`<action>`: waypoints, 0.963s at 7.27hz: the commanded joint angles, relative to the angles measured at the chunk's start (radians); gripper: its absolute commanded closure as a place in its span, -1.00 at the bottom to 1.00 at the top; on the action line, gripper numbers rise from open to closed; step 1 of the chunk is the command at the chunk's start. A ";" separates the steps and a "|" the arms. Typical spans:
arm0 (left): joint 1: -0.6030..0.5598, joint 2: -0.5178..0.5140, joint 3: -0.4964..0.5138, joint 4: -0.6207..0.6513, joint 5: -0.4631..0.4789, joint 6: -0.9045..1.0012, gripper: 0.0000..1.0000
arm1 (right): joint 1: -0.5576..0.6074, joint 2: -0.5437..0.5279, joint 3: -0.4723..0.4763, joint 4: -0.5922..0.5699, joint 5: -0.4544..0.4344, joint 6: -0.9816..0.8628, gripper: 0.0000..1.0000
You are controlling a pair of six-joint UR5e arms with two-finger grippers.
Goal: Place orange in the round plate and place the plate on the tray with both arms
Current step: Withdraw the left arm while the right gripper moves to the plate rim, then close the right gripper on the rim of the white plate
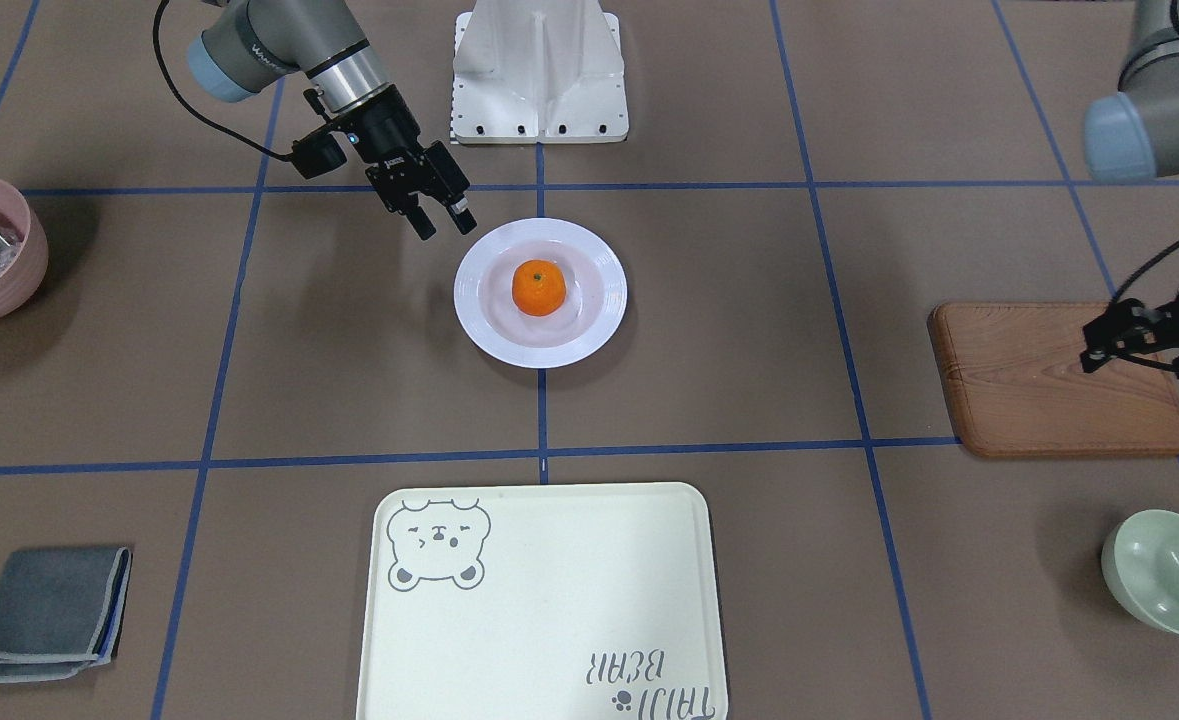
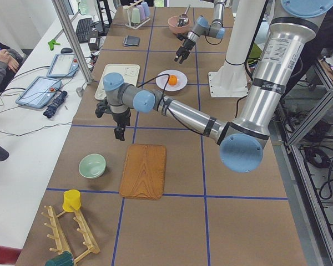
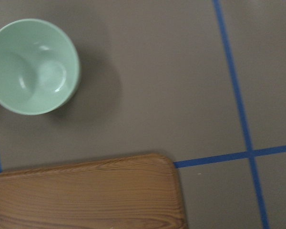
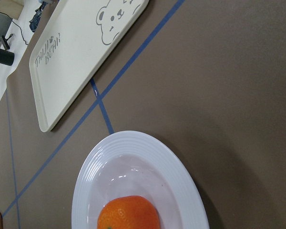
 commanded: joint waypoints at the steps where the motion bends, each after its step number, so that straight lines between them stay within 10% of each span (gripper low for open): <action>1: -0.186 0.030 0.139 0.042 -0.009 0.321 -0.98 | -0.016 0.001 -0.002 -0.001 -0.034 0.001 -1.00; 7: -0.274 0.064 0.128 0.207 -0.004 0.463 -0.98 | -0.073 0.112 -0.100 -0.077 -0.105 0.110 -1.00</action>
